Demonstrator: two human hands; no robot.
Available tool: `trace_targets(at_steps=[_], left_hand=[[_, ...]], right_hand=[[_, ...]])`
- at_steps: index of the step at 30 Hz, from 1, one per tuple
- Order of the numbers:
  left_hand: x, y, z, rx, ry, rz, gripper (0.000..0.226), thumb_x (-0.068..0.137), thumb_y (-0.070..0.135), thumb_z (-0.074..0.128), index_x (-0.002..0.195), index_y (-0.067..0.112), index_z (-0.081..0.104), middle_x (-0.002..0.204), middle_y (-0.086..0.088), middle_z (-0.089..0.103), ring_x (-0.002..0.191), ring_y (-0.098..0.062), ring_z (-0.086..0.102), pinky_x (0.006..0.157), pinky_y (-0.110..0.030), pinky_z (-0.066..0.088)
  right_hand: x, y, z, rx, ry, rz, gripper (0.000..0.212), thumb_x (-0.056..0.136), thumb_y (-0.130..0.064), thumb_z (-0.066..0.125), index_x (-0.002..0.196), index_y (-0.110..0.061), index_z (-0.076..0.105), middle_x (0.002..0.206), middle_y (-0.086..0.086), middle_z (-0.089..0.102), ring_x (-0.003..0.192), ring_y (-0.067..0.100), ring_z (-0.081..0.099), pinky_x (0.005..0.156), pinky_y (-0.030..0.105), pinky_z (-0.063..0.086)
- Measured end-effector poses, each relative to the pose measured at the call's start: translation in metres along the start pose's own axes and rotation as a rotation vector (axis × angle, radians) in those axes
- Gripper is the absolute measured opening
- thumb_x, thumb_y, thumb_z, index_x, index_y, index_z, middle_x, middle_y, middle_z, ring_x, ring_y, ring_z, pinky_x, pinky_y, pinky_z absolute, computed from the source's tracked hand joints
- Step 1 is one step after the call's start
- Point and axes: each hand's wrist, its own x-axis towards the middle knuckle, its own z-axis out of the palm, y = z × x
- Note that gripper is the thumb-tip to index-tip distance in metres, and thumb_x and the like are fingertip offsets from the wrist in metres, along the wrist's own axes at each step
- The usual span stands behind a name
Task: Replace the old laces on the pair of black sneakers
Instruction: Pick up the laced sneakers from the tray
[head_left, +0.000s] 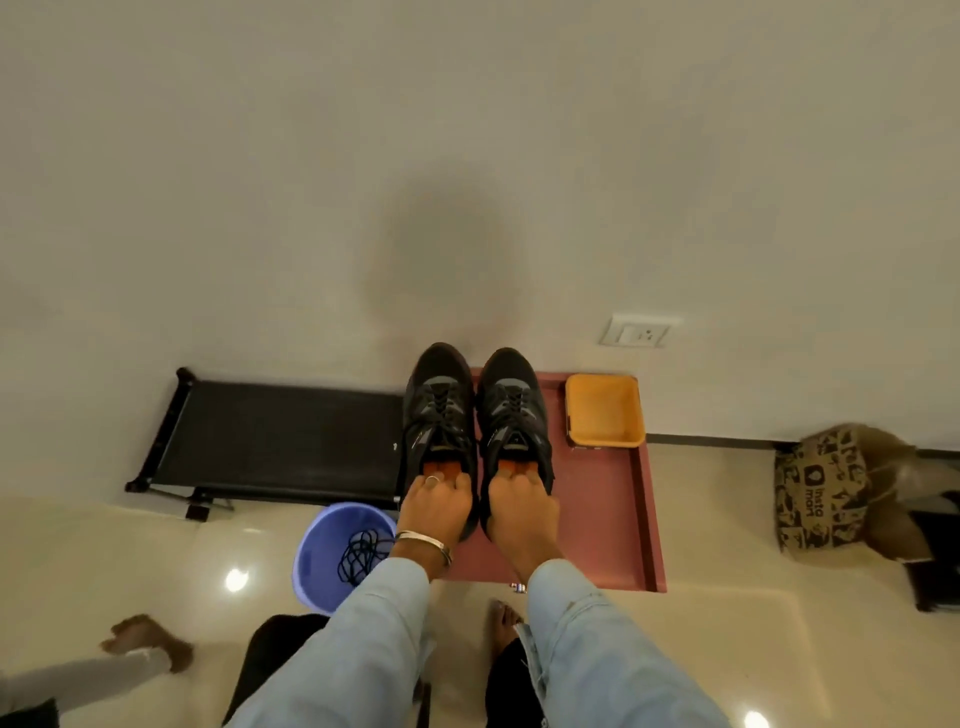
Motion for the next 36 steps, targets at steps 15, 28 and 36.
trace_targets(at_steps=[15, 28, 36], left_hand=[[-0.032, -0.225, -0.039, 0.073, 0.097, 0.202, 0.04, 0.091, 0.016, 0.045, 0.13, 0.009, 0.043, 0.12, -0.012, 0.06, 0.116, -0.03, 0.051, 0.1, -0.036, 0.034], [-0.049, -0.345, 0.013, 0.018, 0.039, 0.138, 0.058, 0.059, 0.024, 0.08, 0.11, 0.002, 0.065, 0.082, -0.011, 0.069, 0.075, -0.026, 0.066, 0.068, -0.031, 0.05], [0.015, -0.339, 0.157, -0.083, 0.0, 0.171, 0.064, 0.027, 0.008, 0.092, 0.087, -0.004, 0.073, 0.056, -0.013, 0.063, 0.048, -0.029, 0.059, 0.048, -0.032, 0.051]], right_hand=[[-0.013, -0.215, -0.044, 0.104, 0.095, 0.139, 0.048, 0.085, -0.015, 0.063, 0.13, -0.009, 0.045, 0.127, 0.011, 0.051, 0.123, 0.03, 0.046, 0.091, 0.044, 0.049], [0.015, -0.32, 0.023, 0.025, 0.079, 0.145, 0.045, 0.088, -0.008, 0.057, 0.131, -0.005, 0.043, 0.131, 0.011, 0.05, 0.131, 0.03, 0.036, 0.094, 0.054, 0.044], [0.094, -0.296, 0.145, -0.01, 0.021, 0.163, 0.044, 0.041, -0.011, 0.089, 0.079, -0.01, 0.066, 0.067, 0.004, 0.066, 0.088, 0.025, 0.066, 0.056, 0.047, 0.055]])
